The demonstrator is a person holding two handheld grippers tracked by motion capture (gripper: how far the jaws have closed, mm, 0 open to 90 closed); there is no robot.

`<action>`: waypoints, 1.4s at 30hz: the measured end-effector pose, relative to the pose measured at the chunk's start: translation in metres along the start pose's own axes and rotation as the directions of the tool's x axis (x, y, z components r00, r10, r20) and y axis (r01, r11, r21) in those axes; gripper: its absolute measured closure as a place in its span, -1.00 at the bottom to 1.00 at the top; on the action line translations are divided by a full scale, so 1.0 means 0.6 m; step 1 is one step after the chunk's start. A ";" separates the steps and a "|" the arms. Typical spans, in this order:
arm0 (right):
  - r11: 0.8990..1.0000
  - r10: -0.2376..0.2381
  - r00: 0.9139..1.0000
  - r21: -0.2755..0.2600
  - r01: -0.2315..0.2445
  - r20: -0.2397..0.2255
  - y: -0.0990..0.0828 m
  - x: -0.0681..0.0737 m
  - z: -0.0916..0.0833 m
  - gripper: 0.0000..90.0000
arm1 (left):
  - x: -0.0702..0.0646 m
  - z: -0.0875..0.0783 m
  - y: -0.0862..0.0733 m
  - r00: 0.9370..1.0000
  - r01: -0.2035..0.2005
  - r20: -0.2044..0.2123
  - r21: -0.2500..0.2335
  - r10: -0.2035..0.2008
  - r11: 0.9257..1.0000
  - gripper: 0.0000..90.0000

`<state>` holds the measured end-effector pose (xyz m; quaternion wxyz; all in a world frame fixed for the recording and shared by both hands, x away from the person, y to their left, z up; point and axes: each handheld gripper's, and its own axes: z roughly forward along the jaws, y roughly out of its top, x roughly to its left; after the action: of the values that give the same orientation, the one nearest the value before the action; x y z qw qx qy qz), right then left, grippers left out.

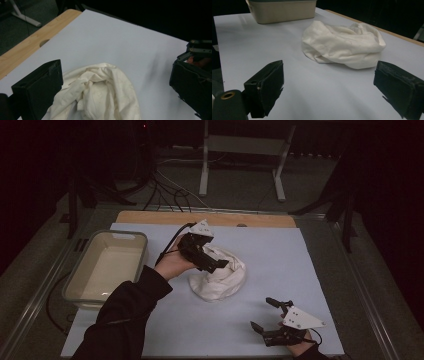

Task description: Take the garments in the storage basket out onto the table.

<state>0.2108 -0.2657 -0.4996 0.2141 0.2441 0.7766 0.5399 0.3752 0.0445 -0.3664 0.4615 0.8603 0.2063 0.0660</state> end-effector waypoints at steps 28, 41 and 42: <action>1.000 -0.003 1.000 0.002 0.003 0.012 0.003 0.001 0.000 -0.79 | -0.032 -0.069 -0.101 0.999 0.005 -0.033 -0.056 -0.007 0.998 -1.00; 1.000 -0.004 1.000 0.006 0.004 0.008 0.003 0.002 0.003 -0.79 | -0.067 -0.087 -0.173 1.000 -0.012 -0.026 -0.043 0.011 0.999 -1.00; 1.000 -0.002 1.000 0.008 0.002 0.008 0.002 0.003 0.003 -0.79 | -0.070 -0.088 -0.179 0.999 -0.017 -0.032 -0.041 0.016 0.999 -1.00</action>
<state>0.2108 -0.2631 -0.4989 0.2170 0.2463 0.7781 0.5355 0.2896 0.1203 -0.4215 0.4753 0.8511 0.2051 0.0875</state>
